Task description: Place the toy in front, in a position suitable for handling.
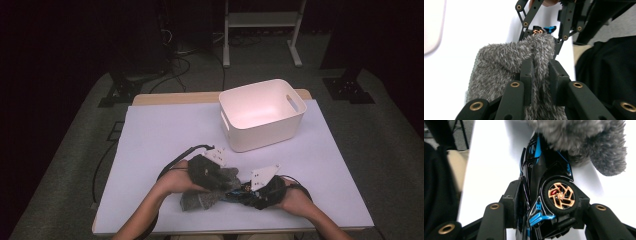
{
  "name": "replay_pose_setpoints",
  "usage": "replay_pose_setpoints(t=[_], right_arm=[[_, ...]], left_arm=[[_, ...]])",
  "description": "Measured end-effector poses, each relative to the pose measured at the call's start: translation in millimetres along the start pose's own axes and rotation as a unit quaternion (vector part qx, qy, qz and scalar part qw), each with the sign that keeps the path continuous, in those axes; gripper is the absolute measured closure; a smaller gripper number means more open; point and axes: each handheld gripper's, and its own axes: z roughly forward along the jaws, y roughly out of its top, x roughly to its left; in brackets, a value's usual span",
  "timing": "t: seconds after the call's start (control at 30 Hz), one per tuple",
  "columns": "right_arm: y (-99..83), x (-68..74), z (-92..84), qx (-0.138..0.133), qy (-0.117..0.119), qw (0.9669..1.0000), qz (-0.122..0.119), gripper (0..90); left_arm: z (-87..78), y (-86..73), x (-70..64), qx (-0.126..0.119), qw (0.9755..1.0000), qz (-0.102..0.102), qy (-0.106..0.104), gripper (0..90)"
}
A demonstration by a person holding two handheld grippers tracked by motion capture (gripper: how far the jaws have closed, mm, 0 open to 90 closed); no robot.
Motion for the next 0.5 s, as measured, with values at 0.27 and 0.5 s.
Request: replay_pose_setpoints(t=[0.27, 0.5], right_arm=[[-18.6, -9.0, -4.7, -0.022, 0.026, 0.9978, 0.057, 43.3], [-30.8, -8.3, -14.4, -0.046, 0.024, 0.9958, 0.076, 44.3]], left_arm=[[9.1, -2.4, 1.7, 0.003, 1.0, -0.003, -0.006, 74.0], [10.1, 4.8, -0.5, 0.017, 0.9998, -0.004, -0.004, 70.1]])
